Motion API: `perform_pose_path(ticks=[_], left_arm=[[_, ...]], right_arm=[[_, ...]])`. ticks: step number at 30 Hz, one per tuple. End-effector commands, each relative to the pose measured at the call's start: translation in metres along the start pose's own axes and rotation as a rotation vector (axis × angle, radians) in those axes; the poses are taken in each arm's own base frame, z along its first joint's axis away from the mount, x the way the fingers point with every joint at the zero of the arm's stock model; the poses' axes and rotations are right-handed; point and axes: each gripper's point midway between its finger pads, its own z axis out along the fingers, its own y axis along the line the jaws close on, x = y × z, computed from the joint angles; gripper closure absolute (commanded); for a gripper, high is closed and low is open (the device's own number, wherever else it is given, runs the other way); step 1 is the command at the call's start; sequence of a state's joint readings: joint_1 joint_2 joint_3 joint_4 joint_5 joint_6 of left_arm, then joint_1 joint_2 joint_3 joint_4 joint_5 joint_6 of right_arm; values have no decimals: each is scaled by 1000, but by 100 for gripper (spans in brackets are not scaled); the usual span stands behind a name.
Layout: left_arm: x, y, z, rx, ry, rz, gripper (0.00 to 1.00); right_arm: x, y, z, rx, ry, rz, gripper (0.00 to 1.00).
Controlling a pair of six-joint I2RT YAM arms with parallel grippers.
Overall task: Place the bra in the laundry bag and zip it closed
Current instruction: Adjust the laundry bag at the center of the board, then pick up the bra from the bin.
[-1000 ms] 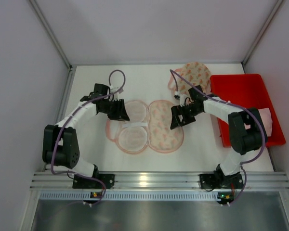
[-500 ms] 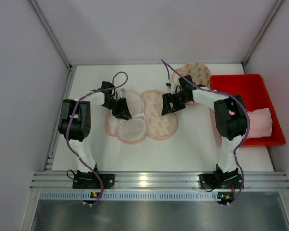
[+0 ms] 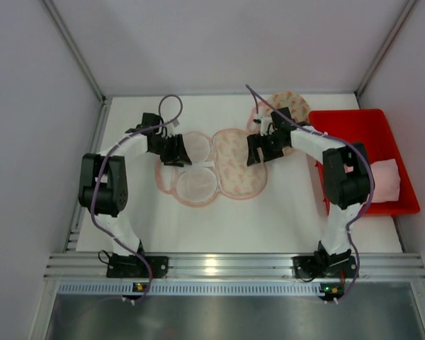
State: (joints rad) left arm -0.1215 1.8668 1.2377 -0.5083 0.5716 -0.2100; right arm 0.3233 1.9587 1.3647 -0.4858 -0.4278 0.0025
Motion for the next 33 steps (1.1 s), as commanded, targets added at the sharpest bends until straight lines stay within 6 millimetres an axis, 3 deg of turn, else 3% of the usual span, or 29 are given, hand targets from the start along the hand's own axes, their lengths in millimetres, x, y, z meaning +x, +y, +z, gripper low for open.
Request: perform_pose_path(ticks=[1,2,3,5,6,9,12,13,14,16,18,19,23,24,27,33], left_arm=[[-34,-47,-52,93,-168,152,50],[-38,-60,-66,119,-201,193,47],[-44,-68,-75,124,-231,230,45],[-48,-75,-89,116,-265,263,42],[-50,-83,-102,118,-293,304,42],[-48,-94,-122,110,-331,357,39],[-35,-98,-133,111,-339,379,39],[-28,-96,-131,112,-328,375,38],[-24,-98,-136,115,-337,380,38],[-17,-98,-136,122,-331,367,38],[-11,-98,-134,126,-320,345,38],[-11,-100,-134,129,-321,346,38],[-14,-106,-135,123,-330,350,37],[-15,-108,-136,123,-332,356,37],[-15,-107,-135,112,-334,362,37],[-10,-100,-127,104,-310,361,37]], right_arm=[[-29,38,-68,-63,-123,-64,14],[-30,45,-79,-77,-131,-73,13],[-43,57,-103,-86,-183,-102,12],[-43,62,-127,-87,-192,-102,11],[-51,69,-148,-81,-231,-129,10],[-41,55,-189,0,-234,-158,10],[-14,17,-223,138,-193,-150,11],[-6,-11,-239,208,-191,-122,12],[1,-23,-248,245,-182,-104,13],[26,-63,-278,363,-163,-21,18],[43,-86,-290,433,-145,3,26],[53,-109,-302,502,-146,48,29],[88,-153,-304,580,-90,143,49],[98,-163,-296,573,-59,170,55],[119,-194,-289,632,1,233,61],[134,-235,-268,714,41,325,66]])
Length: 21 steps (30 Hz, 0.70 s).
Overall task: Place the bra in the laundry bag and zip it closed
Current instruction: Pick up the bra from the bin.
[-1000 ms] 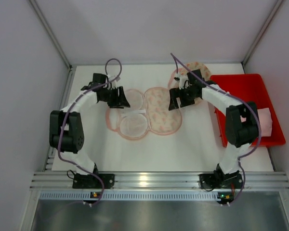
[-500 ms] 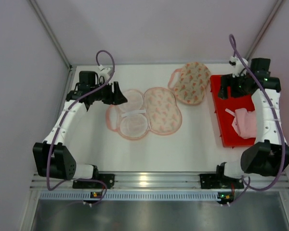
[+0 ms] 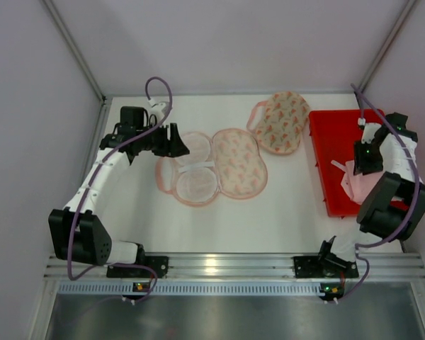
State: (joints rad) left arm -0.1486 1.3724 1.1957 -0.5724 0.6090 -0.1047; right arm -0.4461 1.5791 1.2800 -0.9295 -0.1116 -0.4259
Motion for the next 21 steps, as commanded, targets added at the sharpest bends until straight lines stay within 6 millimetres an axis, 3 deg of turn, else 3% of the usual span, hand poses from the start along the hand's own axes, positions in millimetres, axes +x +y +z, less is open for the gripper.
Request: perform_pose_path(ticks=[1,6,12,21], left_arm=[[1,-2,0,9,-5,20,37],[1,-2,0,21,17,32,36],[-15,-2,5,30,19,25,36],[-15,1,6,13,30,11,36]], right_arm=[[-15,-25,16,112,-40,41,66],[-12,-26,37,130,-40,81,65],[-2,-17,57,133,-13,76,66],[-7,-7,72,108,-11,67,66]])
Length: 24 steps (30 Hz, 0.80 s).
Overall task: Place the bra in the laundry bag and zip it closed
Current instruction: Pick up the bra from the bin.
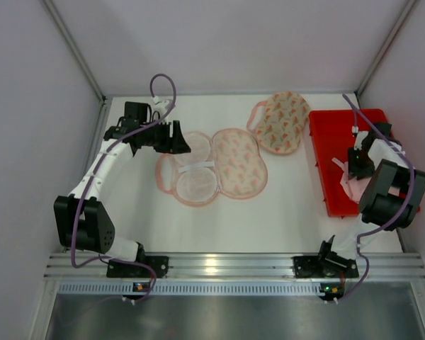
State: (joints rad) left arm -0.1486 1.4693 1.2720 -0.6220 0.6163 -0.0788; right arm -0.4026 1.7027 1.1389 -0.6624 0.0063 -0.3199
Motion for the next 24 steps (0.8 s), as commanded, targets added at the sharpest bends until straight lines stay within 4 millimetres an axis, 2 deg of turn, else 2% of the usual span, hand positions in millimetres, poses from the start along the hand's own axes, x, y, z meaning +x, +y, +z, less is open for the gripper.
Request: perform_pose_path(ticks=[1,5,8,10,11,13,16,18,21,22,24], left_arm=[[-12,-8,-9,9,-28,26,36],[-12,-8,-11,0,-31,27,36],[-13,-9,-13,-4,-37,32,36],[-13,-7,-14,-15,-36,34,36],[-14,-7,-14,-15,-38,35,36],[-14,-7,-15,-21,-39,36,36],[-15,-8,-16,-24,-45,39,36],[-16,-9,-18,-25,-52,45,36],[-21,-12,-23,-27,-70,64,35],[-23,-11,-25,-37,-77,77,34],[-28,-14,-32,-49,-101,106,25]], right_arm=[[-17,4,4,8,-50,-4,66],[-17,1,12,17,-34,-7,70],[-18,0,13,18,-32,-9,79],[-19,0,11,19,-34,-7,91],[-20,0,10,17,-37,-7,100],[-23,0,4,10,-43,-10,100],[-30,3,-16,-11,-77,-16,100],[-39,5,-37,-26,-125,-24,100],[-54,11,-77,-75,-209,-46,100],[-62,12,-100,-87,-254,-63,100],[-70,23,-122,-154,-307,-89,100]])
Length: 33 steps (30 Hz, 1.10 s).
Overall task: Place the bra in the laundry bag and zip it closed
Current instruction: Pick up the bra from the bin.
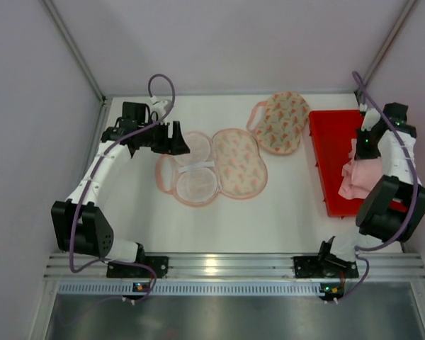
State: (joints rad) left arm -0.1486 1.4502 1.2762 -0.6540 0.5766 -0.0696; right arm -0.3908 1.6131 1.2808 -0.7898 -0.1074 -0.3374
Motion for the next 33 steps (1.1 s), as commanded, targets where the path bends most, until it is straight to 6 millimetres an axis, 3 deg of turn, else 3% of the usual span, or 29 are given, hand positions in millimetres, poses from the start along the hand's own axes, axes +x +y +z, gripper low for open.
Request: perform_pose_path(ticks=[1,3,4,6,7,13,15,22,27,29,33], left_arm=[[-33,-15,-29,-16,-119,128,21],[-37,-19,-35,-15,-137,146,15],[-42,-21,-38,-10,-149,197,14],[-48,-24,-41,-2,-164,226,8],[-55,-26,-45,-6,-181,245,6],[-79,-38,-55,14,-234,297,5],[-89,-44,-61,22,-275,323,5],[-111,-70,-88,64,-419,466,6],[-123,-89,-118,53,-511,613,6],[-123,-97,-127,63,-531,640,6],[-114,-112,-140,96,-554,708,7]], right_arm=[[-46,26,-81,-128,-208,-87,100],[-56,34,-102,-163,-252,-114,100],[-68,36,-122,-172,-300,-148,100],[-71,51,-143,-242,-329,-167,100],[-83,59,-162,-282,-385,-199,100],[-101,99,-227,-443,-494,-279,100],[-105,121,-251,-526,-548,-325,100],[-116,195,-304,-714,-663,-449,100],[-108,252,-337,-883,-701,-527,100],[-105,271,-348,-954,-719,-562,100],[-92,297,-352,-1069,-686,-605,100]])
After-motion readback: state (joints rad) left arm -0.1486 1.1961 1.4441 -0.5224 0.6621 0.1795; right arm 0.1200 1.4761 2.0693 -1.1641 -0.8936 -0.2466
